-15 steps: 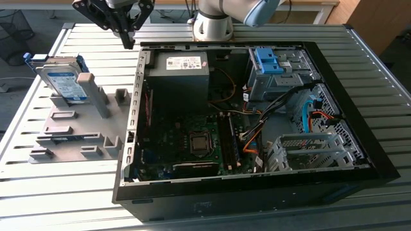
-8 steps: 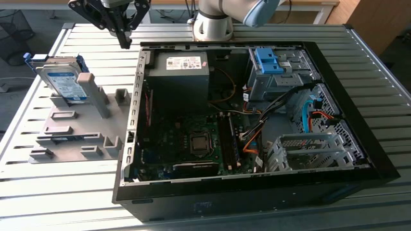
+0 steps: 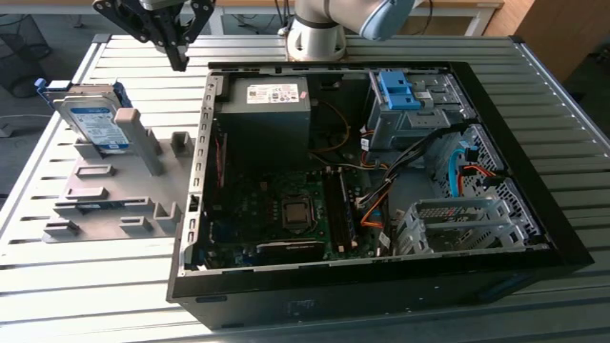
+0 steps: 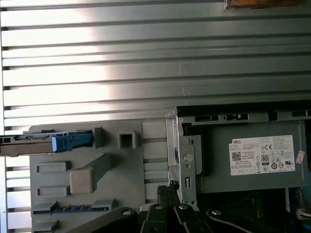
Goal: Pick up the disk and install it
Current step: 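Reach for the disk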
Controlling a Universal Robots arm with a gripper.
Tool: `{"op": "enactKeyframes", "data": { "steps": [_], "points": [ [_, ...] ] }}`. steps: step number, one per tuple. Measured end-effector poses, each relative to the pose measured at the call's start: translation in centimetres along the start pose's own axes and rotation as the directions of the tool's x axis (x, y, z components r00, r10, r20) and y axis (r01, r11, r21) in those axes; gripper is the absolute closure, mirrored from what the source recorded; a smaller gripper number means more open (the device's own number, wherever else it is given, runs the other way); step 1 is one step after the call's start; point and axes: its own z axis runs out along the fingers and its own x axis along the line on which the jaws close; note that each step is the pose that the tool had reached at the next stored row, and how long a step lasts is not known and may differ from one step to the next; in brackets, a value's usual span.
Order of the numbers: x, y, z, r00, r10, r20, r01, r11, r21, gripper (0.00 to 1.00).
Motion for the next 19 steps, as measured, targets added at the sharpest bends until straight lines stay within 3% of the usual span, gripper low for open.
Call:
{"op": "enactKeyframes", "data": {
  "steps": [12, 19],
  "points": [
    [0.36, 0.01, 0.0, 1.0, 0.0, 0.0, 0.0, 1.0, 0.0, 0.89],
    [1.15, -0.03, -0.02, 1.0, 0.0, 0.0, 0.0, 1.0, 0.0, 0.89]
  ]
}}
